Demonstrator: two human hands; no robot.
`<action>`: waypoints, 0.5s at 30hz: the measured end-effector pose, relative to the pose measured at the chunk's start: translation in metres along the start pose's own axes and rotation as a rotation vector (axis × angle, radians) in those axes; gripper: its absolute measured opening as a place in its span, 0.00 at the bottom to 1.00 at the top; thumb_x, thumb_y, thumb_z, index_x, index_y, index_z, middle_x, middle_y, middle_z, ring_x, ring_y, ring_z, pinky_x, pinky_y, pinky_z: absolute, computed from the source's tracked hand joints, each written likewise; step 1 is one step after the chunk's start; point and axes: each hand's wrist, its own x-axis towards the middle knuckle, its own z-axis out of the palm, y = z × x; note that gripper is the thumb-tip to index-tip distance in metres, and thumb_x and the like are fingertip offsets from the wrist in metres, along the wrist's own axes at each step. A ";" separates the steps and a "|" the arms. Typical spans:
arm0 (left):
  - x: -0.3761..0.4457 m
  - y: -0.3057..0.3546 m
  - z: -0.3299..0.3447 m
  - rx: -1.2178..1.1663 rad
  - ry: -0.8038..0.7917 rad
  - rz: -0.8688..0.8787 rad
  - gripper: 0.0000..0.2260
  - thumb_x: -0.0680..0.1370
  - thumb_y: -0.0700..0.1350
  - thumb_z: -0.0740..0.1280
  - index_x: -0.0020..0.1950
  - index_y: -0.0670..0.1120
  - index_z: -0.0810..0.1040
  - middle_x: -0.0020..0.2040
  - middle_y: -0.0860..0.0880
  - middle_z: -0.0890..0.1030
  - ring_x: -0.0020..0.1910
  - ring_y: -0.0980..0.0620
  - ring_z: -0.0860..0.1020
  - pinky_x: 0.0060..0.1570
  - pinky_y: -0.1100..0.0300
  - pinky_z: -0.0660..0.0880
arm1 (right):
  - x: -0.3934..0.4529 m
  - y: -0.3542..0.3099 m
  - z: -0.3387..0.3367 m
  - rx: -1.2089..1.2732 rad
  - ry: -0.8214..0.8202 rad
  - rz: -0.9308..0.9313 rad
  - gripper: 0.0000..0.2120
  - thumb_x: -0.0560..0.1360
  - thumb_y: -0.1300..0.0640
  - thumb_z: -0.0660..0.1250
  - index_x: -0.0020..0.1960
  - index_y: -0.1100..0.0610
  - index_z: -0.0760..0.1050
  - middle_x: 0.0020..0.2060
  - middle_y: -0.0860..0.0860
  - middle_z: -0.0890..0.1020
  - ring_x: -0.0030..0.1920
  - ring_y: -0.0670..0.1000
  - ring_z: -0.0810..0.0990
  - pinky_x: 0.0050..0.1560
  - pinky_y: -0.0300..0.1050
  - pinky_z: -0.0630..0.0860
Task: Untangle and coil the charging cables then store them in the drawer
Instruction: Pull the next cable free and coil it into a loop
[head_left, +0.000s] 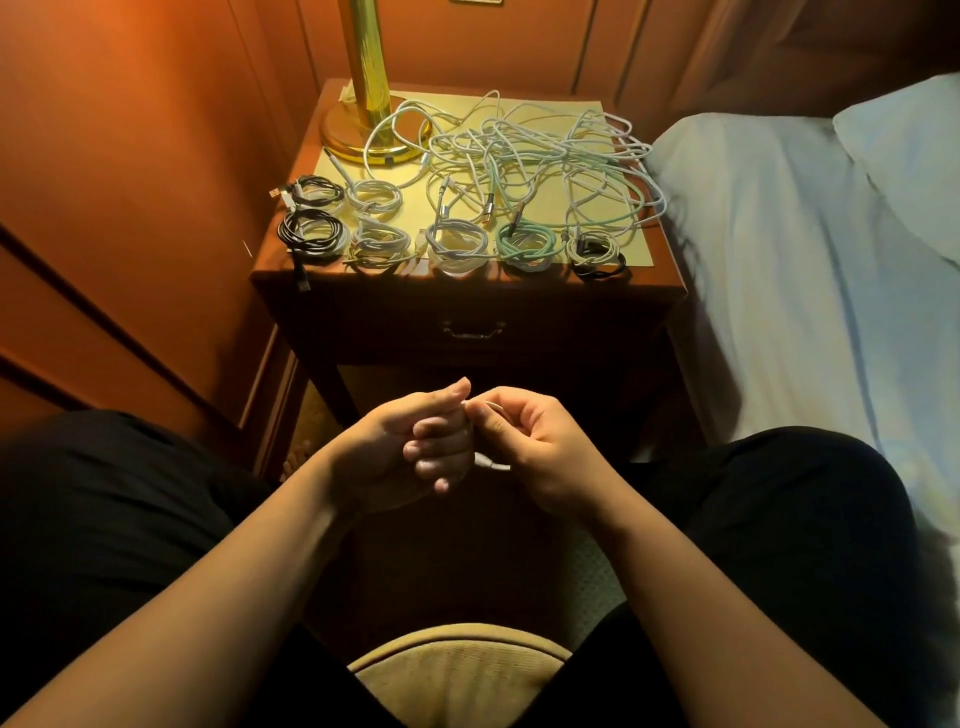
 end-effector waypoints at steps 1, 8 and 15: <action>-0.002 0.003 0.002 0.017 -0.018 -0.009 0.22 0.81 0.55 0.68 0.30 0.48 0.72 0.22 0.55 0.69 0.25 0.58 0.73 0.34 0.62 0.78 | 0.000 0.001 -0.002 -0.011 0.002 -0.018 0.13 0.84 0.51 0.64 0.58 0.59 0.81 0.51 0.56 0.86 0.54 0.54 0.85 0.57 0.52 0.82; -0.010 0.025 0.035 -0.012 0.262 -0.067 0.13 0.69 0.55 0.77 0.34 0.46 0.82 0.27 0.54 0.75 0.26 0.59 0.76 0.31 0.64 0.78 | 0.004 -0.006 0.004 -0.019 0.038 -0.087 0.06 0.82 0.52 0.62 0.52 0.51 0.78 0.43 0.46 0.85 0.47 0.48 0.84 0.51 0.48 0.80; 0.009 0.012 0.055 0.196 0.692 0.131 0.20 0.66 0.58 0.76 0.23 0.46 0.76 0.25 0.50 0.71 0.27 0.55 0.74 0.30 0.63 0.77 | 0.010 -0.003 0.009 -0.075 0.080 -0.063 0.10 0.83 0.50 0.62 0.55 0.54 0.78 0.42 0.48 0.84 0.44 0.55 0.84 0.51 0.66 0.82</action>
